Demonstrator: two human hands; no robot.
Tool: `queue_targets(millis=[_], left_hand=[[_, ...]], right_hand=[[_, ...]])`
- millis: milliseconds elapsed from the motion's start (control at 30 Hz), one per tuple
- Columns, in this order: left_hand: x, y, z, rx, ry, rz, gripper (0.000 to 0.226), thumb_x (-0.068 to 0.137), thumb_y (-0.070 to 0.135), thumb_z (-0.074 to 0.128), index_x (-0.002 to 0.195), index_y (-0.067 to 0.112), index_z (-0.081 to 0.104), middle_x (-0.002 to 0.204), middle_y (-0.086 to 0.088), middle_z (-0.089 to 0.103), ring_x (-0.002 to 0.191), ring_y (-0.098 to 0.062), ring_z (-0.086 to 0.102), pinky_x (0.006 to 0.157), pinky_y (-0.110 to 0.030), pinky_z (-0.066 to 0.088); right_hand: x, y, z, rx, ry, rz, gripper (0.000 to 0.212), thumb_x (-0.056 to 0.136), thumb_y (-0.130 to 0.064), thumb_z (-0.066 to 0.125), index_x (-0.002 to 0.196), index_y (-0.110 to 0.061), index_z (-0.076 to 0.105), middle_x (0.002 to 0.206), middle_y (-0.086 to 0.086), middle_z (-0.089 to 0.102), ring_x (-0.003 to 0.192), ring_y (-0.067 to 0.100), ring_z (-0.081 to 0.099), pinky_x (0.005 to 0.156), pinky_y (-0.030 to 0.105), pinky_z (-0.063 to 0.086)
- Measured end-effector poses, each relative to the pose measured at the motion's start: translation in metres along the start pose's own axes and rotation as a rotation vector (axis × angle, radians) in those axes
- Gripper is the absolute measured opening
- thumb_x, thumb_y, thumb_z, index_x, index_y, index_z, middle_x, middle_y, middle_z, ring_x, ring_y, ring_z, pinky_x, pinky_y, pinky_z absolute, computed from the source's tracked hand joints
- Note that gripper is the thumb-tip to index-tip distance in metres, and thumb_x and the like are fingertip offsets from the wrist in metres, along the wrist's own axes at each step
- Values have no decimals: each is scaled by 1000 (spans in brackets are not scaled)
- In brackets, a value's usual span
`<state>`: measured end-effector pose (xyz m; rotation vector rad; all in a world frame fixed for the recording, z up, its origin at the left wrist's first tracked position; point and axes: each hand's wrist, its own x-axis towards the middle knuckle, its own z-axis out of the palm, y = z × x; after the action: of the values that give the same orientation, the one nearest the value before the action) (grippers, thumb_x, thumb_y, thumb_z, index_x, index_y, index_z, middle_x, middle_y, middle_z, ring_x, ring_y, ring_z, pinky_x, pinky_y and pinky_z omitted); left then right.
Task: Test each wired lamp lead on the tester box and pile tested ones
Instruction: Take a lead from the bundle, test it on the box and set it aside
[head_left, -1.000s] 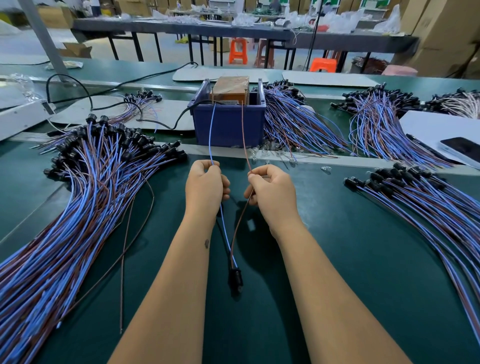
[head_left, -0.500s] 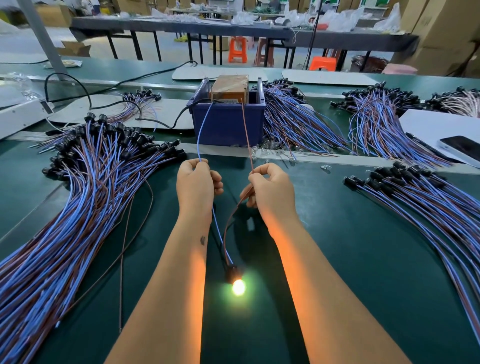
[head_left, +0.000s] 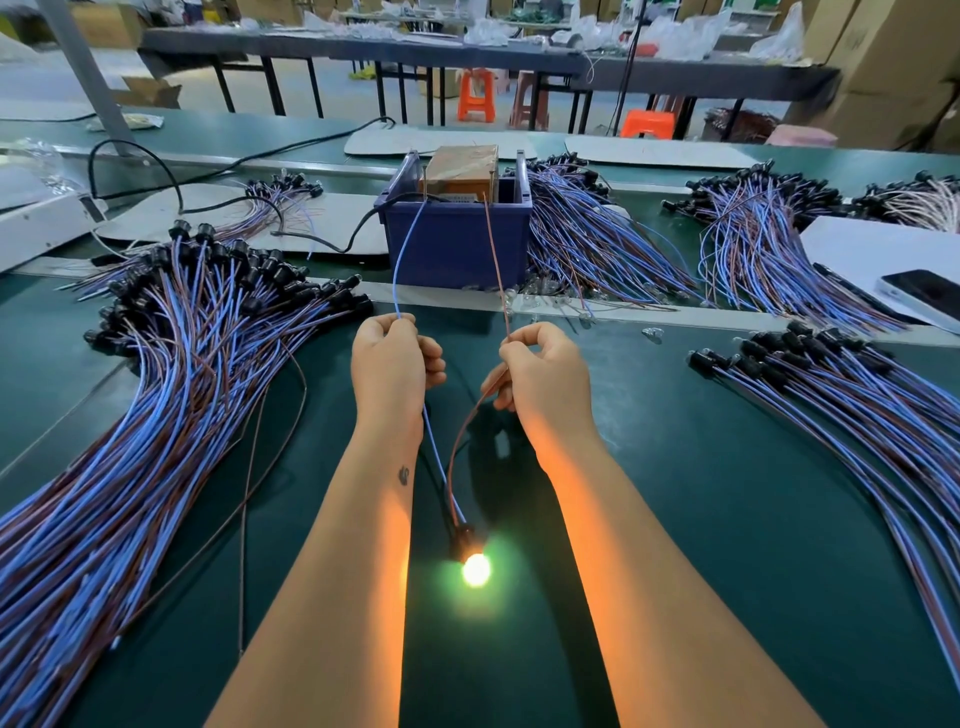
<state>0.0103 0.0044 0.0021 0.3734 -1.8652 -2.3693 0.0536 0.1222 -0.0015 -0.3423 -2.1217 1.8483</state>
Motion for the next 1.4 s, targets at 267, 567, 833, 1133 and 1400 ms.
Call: queue_targets(millis=[267,567,833,1133,1400], left_hand=[[1,0,0,-16,-8,-6,19,94,2,38,92,16,52,46,8,55,40,-7,50,41,-20,44],[-9,1,5,243,-192,71,22,91,10,50,83,18,69,70,5,65,75,-18,58,67,-32,54],[-17,3,6,73,-343,117,22,97,16,54,81,14,71,50,11,53,38,-4,45,43,-16,39],[-7,5,3,-216,-233,6,23,98,11,55,76,16,53,56,6,51,50,-8,44,49,-22,38],[-7,7,-5,-308,-267,-19,27,88,0,65,77,22,54,73,6,68,63,-7,66,54,-16,49]], right_hand=[[0,0,0,31,11,12,10,92,-8,47,87,-14,52,54,4,65,42,10,55,42,20,41],[-2,2,2,-26,-43,-96,16,87,-10,55,79,-23,60,51,-2,60,51,12,56,57,34,48],[-5,-2,0,63,-163,-145,19,94,-13,57,81,-21,68,52,-3,57,49,9,52,48,22,43],[-7,-4,0,86,-365,-243,50,81,-7,76,120,-36,63,79,4,62,69,9,54,70,28,51],[9,-2,-19,621,-94,20,38,105,-36,36,86,-18,63,76,-4,65,61,8,58,57,19,47]])
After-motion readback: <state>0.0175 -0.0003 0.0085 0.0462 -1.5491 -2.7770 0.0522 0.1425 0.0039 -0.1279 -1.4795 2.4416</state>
